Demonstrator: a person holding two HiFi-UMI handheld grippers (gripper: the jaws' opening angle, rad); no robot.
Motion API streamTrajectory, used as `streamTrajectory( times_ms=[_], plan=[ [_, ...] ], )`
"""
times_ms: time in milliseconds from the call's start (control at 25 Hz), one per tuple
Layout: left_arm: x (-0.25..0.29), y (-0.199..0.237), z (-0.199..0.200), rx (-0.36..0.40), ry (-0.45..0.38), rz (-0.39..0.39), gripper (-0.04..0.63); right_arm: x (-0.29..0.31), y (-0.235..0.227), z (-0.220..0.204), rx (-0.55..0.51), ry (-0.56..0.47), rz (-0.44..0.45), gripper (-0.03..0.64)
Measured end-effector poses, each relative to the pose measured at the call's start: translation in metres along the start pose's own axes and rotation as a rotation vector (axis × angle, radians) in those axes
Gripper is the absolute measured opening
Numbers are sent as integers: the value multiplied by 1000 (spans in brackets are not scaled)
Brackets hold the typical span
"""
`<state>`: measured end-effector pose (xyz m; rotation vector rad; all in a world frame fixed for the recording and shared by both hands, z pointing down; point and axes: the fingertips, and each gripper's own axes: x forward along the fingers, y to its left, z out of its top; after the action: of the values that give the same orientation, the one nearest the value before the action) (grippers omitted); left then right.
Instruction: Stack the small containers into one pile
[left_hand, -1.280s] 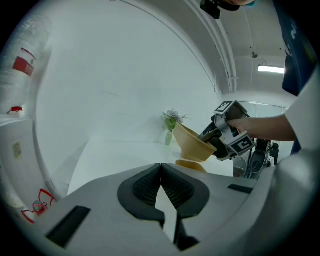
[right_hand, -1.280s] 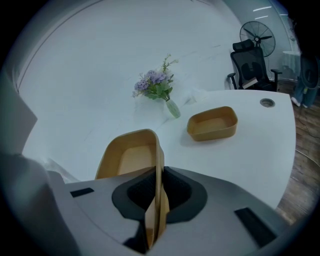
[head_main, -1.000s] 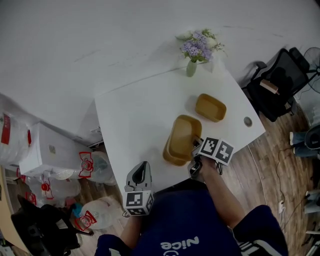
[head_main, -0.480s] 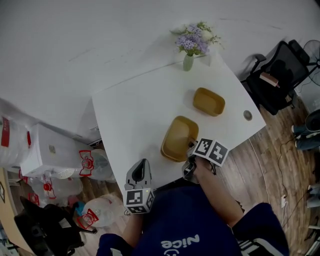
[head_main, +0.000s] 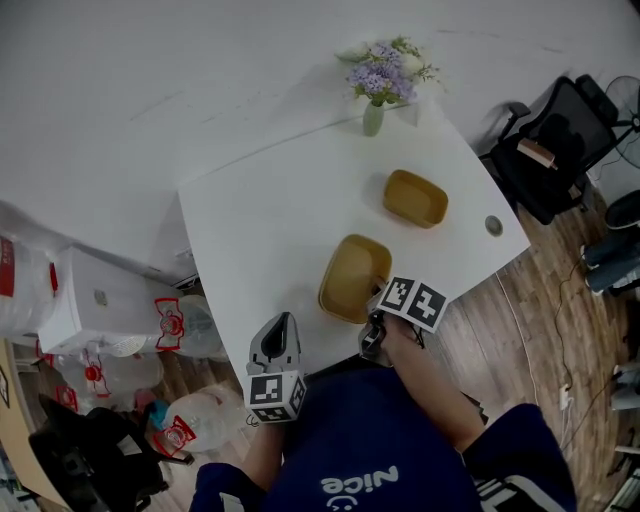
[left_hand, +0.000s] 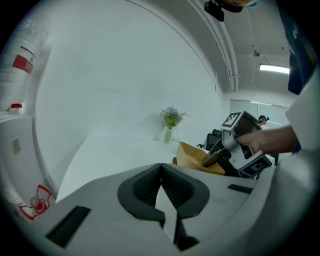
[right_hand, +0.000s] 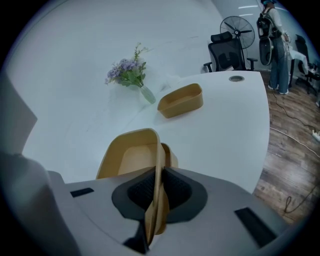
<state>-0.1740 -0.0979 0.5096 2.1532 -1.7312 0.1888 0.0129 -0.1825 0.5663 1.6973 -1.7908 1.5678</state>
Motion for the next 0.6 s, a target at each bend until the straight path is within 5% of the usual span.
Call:
streamTrajectory(
  times_ms=[600],
  plan=[
    [12,4,-4,-1,15,5,20,9,1,-4,15,18,-3,60]
  ],
)
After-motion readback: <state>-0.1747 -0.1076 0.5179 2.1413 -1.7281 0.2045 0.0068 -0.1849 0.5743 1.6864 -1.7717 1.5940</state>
